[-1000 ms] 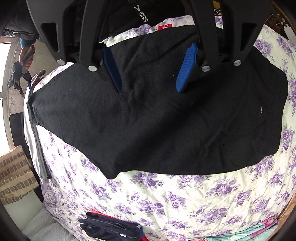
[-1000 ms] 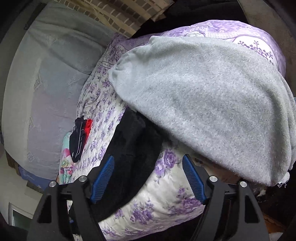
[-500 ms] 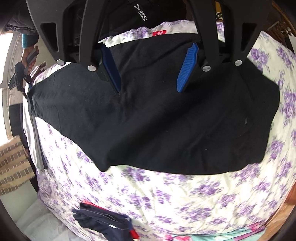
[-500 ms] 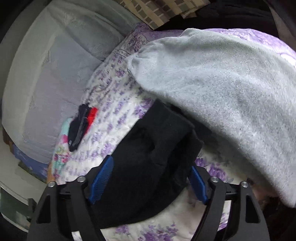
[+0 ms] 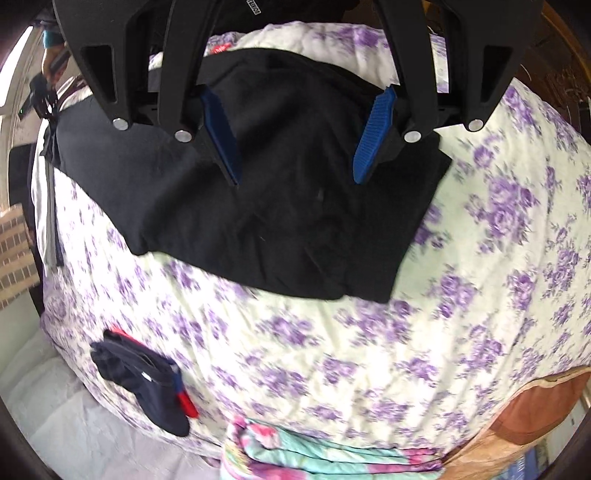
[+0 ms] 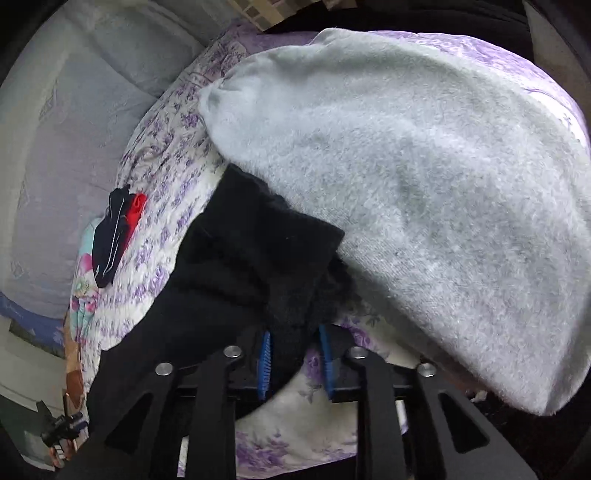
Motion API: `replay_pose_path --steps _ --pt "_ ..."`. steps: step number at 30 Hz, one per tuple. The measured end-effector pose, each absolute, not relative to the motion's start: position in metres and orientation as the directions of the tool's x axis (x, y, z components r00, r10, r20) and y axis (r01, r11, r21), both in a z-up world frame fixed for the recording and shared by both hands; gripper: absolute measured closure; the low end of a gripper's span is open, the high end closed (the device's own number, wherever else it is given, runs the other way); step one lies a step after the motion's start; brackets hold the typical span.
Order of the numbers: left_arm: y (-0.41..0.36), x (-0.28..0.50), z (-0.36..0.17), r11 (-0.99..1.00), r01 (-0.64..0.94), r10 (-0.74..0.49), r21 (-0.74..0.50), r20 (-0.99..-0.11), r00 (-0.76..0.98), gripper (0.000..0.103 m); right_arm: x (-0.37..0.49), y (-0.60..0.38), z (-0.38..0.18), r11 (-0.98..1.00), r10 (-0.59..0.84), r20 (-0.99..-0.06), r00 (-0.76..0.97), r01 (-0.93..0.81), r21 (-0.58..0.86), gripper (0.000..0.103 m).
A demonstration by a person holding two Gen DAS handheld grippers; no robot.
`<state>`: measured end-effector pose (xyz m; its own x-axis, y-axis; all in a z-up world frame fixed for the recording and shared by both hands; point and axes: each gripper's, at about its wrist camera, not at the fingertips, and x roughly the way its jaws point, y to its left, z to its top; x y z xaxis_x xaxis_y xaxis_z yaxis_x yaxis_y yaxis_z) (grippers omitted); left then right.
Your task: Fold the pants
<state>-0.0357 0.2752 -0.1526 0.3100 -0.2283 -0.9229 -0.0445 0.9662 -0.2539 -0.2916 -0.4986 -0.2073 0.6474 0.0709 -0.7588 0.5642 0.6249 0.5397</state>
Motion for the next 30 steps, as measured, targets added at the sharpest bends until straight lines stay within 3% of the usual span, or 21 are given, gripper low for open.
replay_pose_path --steps 1,5,7,9,12,17,24,30 --pt "0.279 -0.033 -0.151 0.966 -0.041 -0.23 -0.257 -0.918 0.322 0.042 -0.296 -0.499 -0.194 0.622 0.04 -0.762 0.646 0.581 0.525 0.042" --pt "0.28 -0.025 -0.152 0.963 -0.004 -0.253 -0.271 -0.905 0.342 0.035 -0.308 -0.5 -0.128 0.686 -0.081 -0.776 0.626 0.6 0.413 0.039" --pt "0.274 -0.021 -0.163 0.962 0.021 -0.264 -0.272 -0.909 0.323 0.034 -0.285 -0.485 -0.098 0.762 -0.022 -0.753 0.657 0.499 0.414 0.03" --pt "0.262 -0.019 -0.18 0.977 0.038 -0.212 -0.21 -0.932 0.295 0.034 -0.237 -0.458 -0.081 0.812 0.126 -0.725 0.677 0.349 0.468 0.024" --pt "0.249 -0.022 -0.198 0.992 0.088 -0.11 -0.088 -0.951 0.29 0.034 -0.14 -0.391 -0.083 0.802 0.422 -0.666 0.616 0.09 0.591 0.023" --pt "0.241 -0.023 -0.194 0.99 0.138 -0.034 0.006 -0.957 0.288 0.033 0.019 -0.238 -0.135 0.642 0.765 -0.599 0.235 -0.22 0.734 0.023" --pt "0.237 -0.023 -0.2 0.99 0.111 0.054 0.088 -0.959 0.278 0.03 0.102 -0.122 -0.213 0.534 0.782 -0.606 -0.148 -0.343 0.773 0.023" --pt "0.241 -0.022 -0.202 0.994 0.082 0.047 0.073 -0.959 0.279 0.028 0.061 -0.089 -0.184 0.432 0.717 -0.653 -0.242 -0.581 0.69 0.022"
